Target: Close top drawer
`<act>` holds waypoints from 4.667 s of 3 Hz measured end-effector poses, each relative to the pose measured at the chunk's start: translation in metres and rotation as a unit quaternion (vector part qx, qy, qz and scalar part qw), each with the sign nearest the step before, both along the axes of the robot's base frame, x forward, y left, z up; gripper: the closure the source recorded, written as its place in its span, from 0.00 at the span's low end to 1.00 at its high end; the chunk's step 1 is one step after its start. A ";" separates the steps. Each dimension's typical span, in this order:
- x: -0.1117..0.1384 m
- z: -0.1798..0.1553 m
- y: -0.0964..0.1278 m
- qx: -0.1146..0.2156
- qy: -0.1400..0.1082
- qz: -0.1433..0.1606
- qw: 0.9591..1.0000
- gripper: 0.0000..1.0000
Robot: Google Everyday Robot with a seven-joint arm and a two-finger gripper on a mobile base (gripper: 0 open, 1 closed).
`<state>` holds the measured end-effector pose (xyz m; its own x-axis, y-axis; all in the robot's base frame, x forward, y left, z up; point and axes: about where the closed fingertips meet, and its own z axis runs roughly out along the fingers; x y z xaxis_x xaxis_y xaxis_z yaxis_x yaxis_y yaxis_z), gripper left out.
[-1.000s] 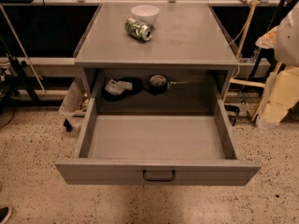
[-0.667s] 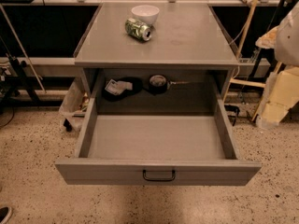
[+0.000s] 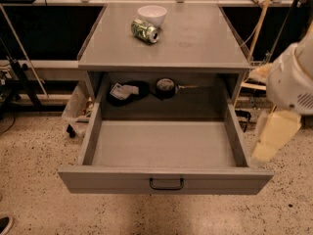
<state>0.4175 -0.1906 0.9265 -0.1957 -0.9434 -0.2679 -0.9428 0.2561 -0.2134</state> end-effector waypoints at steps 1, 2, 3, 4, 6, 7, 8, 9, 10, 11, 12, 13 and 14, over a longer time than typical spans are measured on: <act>-0.032 -0.062 0.028 0.057 0.034 0.009 0.998 0.00; -0.072 -0.127 0.058 0.099 0.087 0.013 0.991 0.00; -0.119 -0.201 0.073 0.109 0.154 -0.001 0.982 0.00; -0.158 -0.275 0.082 0.096 0.210 -0.022 0.973 0.00; -0.090 -0.360 0.046 0.025 0.186 -0.103 0.977 0.00; -0.048 -0.348 0.009 -0.002 0.151 -0.157 0.976 0.00; -0.048 -0.348 0.009 -0.002 0.151 -0.157 0.976 0.00; 0.012 -0.318 0.004 -0.018 0.120 -0.174 0.977 0.00; 0.012 -0.318 0.004 -0.018 0.119 -0.174 0.977 0.00; 0.059 -0.278 0.014 -0.023 0.047 -0.155 0.987 0.00; 0.088 -0.244 0.020 -0.029 0.000 -0.145 0.989 0.00; 0.123 -0.190 0.034 -0.039 -0.041 -0.142 0.988 0.00; 0.147 -0.154 0.050 -0.027 -0.068 -0.137 0.988 0.00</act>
Offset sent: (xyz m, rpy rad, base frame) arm -0.1835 0.0863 -0.2973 0.2587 0.5406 0.0232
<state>0.5644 -0.1407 0.7729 -0.4122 -0.8733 -0.2597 -0.8008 0.4832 -0.3540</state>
